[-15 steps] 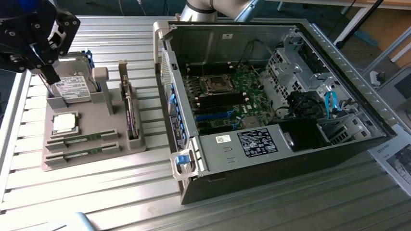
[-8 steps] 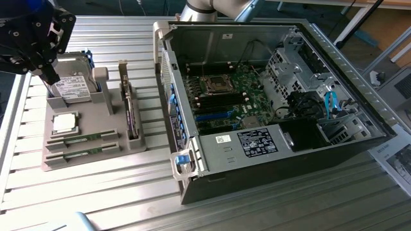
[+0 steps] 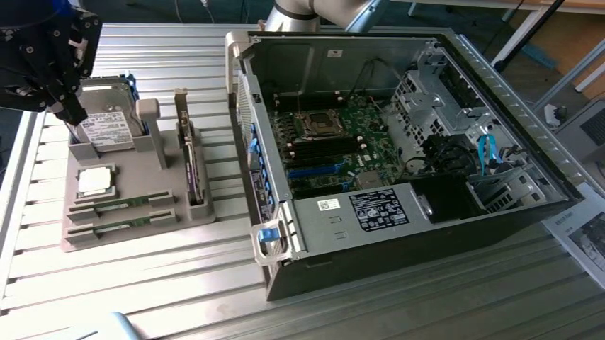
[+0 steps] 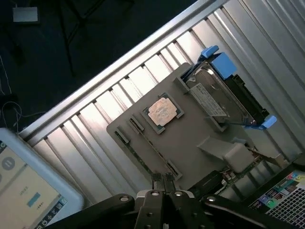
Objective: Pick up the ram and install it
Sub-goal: 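Pick up the ram and move it above insertion slot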
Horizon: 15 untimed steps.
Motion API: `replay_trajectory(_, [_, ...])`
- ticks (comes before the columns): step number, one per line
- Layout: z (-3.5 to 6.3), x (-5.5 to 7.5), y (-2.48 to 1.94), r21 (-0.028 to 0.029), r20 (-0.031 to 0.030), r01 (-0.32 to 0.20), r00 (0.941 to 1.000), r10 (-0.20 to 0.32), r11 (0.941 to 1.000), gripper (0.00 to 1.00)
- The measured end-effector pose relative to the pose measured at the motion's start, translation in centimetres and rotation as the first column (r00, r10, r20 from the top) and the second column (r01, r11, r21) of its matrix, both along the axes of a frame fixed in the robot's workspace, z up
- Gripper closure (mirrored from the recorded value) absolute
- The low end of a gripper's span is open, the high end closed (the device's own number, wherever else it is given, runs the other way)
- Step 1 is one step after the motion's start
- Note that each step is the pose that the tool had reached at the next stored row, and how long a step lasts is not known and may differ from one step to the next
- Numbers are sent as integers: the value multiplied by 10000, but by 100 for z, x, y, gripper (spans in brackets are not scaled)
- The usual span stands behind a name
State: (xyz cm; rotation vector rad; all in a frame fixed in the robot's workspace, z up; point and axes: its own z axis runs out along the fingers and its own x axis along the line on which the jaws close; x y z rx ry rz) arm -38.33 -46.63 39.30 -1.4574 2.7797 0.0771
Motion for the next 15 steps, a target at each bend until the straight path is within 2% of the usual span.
replay_trajectory(4, [0,0,0,0,0,-861,9963,861,9963,90])
replay_trajectory(9, [0,0,0,0,-1,-1832,9831,1832,9831,90])
replay_trajectory(12, [0,0,0,0,0,-2376,9714,2376,9714,90])
replay_trajectory(15, [-1,0,0,1,0,-2995,9541,2995,9541,90])
